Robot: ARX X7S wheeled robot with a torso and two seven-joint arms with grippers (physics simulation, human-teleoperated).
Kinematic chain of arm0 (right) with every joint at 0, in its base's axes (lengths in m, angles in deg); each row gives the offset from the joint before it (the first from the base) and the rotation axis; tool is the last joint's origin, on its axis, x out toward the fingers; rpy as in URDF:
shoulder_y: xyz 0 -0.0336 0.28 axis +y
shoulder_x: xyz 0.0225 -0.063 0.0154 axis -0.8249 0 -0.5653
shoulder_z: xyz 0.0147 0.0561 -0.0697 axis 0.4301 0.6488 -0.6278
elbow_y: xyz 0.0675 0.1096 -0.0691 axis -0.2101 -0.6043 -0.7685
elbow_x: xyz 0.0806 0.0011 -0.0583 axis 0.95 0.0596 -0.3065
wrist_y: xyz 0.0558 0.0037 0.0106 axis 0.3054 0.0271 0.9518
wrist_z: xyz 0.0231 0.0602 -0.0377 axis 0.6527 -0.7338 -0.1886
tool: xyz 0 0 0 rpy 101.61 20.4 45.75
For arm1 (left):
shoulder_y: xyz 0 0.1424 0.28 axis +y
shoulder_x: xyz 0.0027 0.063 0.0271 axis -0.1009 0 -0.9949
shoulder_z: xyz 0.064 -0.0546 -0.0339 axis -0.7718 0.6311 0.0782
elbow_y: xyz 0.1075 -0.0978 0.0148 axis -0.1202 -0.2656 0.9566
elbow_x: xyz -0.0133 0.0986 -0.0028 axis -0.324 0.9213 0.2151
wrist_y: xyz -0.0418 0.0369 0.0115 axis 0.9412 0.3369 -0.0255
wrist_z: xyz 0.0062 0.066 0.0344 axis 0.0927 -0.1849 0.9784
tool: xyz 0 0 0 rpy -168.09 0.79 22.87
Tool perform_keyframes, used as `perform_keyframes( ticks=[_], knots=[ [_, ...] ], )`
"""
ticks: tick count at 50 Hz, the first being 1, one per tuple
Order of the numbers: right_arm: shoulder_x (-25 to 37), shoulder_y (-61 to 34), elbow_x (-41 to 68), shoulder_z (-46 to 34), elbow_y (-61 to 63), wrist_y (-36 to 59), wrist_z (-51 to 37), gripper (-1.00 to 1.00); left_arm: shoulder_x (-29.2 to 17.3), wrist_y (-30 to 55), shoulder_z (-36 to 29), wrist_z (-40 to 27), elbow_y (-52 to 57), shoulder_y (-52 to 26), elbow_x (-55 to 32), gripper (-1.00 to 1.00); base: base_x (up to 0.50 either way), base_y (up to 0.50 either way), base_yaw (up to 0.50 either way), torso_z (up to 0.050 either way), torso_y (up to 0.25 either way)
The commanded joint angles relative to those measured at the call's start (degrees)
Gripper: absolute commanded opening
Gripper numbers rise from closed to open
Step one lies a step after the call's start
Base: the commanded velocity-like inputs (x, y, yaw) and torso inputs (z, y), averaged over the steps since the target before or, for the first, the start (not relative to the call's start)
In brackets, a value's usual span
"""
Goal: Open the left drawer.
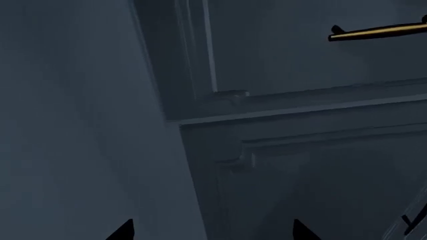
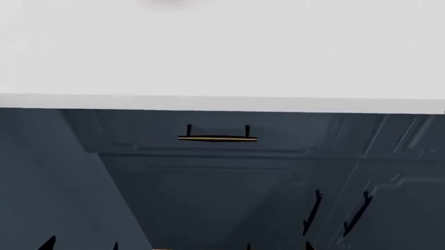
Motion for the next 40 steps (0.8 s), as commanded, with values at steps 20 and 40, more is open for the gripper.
perform_keyframes(
  ticks=[20, 40],
  knots=[
    [-0.51, -0.41, -1.12, 0.55, -0.28, 1.1, -0.27, 1.0, 0.59, -1.08, 0.64, 0.94, -0.49, -0.18, -0.17, 1.0, 0.11, 0.0, 0.0, 0.0, 0.0],
    [0.0, -1.57, -9.61, -0.36, 1.38, 5.35, -8.39, 1.0, 0.39, -0.78, 0.15, 0.11, -0.82, -0.38, -0.27, 1.0, 0.0, 0.0, 0.0, 0.0, 0.0]
  ],
)
